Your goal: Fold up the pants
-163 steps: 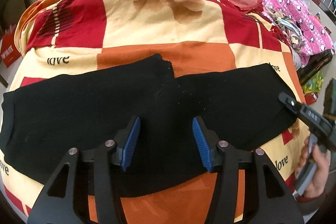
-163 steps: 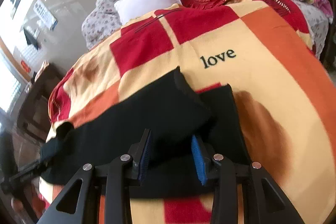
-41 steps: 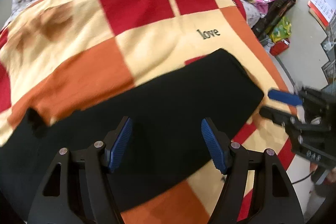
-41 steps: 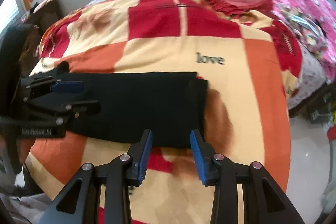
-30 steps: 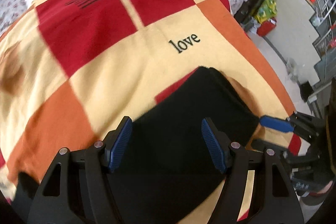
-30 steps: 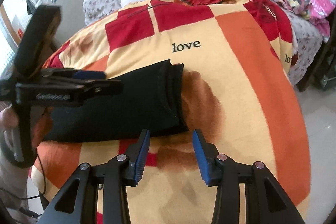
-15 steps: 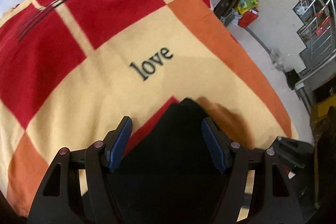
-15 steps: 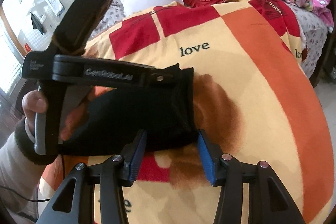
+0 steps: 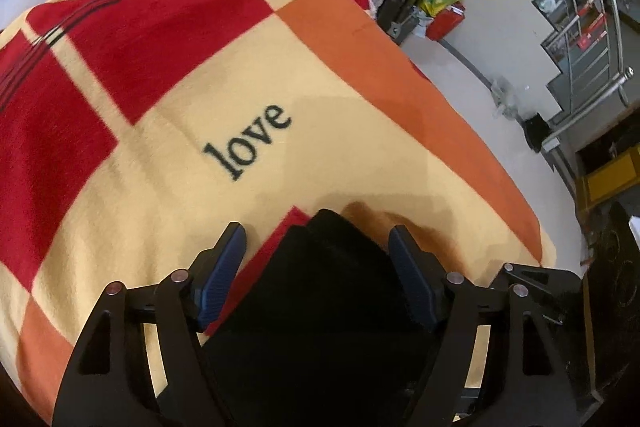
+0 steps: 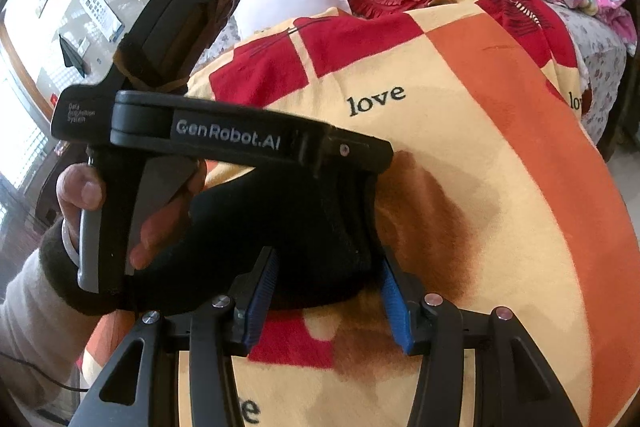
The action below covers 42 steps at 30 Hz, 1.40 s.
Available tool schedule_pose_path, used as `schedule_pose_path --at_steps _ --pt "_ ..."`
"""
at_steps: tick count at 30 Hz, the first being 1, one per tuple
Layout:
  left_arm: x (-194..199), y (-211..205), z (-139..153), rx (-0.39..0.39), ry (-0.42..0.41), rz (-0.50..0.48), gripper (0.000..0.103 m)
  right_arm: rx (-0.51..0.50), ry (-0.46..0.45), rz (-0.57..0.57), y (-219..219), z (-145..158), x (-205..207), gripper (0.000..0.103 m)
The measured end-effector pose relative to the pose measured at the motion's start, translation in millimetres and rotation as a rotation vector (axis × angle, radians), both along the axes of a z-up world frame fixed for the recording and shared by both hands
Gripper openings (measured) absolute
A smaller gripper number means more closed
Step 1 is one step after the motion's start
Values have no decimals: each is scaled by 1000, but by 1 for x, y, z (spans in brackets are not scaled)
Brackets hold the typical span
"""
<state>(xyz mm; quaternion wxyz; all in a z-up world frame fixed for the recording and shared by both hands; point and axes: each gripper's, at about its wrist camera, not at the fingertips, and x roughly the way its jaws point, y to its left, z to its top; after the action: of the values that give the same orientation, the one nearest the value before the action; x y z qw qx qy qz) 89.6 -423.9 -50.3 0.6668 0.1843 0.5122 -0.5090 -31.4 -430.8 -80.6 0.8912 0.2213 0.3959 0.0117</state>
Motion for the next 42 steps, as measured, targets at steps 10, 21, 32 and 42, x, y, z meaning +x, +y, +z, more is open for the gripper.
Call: schedule_pose_path --at_steps 10,21,32,42 --pt "-8 -3 -3 -21 -48 -28 21 72 -16 -27 -10 -7 10 21" --pt "-11 39 42 -144 -61 37 12 50 -138 17 10 34 2 17" --pt "-15 167 111 -267 -128 179 12 -9 -257 253 103 99 5 16" --pt "-2 290 70 -169 -86 425 12 8 -152 502 212 62 50 16"
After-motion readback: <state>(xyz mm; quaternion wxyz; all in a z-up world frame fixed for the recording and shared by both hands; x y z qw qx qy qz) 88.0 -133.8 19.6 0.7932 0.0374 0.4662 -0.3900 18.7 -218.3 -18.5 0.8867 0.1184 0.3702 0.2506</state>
